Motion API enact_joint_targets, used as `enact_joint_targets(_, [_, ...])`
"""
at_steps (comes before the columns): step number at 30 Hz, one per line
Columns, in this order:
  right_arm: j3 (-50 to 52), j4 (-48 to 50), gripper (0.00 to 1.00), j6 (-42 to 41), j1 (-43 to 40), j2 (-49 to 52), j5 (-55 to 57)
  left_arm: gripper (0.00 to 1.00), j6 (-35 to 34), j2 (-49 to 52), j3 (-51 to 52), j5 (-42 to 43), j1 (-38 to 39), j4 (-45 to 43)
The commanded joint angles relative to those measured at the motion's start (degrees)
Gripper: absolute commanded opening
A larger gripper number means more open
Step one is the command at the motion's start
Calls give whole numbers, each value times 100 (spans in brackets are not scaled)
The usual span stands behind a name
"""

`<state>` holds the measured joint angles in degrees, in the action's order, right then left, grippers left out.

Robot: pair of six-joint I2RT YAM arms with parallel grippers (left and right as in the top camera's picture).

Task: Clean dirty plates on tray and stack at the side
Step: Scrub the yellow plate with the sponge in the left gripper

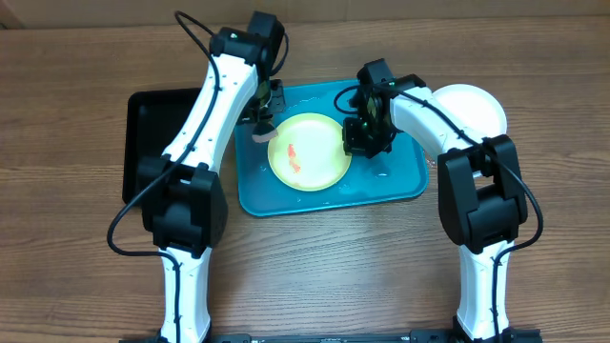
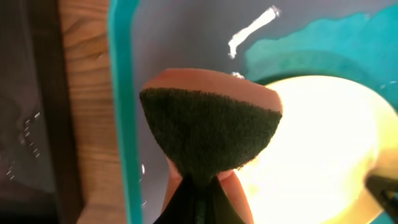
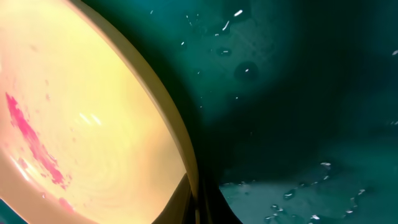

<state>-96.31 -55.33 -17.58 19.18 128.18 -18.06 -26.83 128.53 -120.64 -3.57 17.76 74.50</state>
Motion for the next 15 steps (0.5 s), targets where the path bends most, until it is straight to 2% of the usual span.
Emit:
enact_joint_targets(1, [144,37,4,-761,146,-20,146,4,68,74,214,87,208,-205])
enact_joint_targets(11, [144,94,4,-901,188,-20,146,4,68,76,1668,114,363,-1547])
enact_joint_targets(15, [144,96,4,-898,188,-20,149,4,72,76,1882,109,363,-1650])
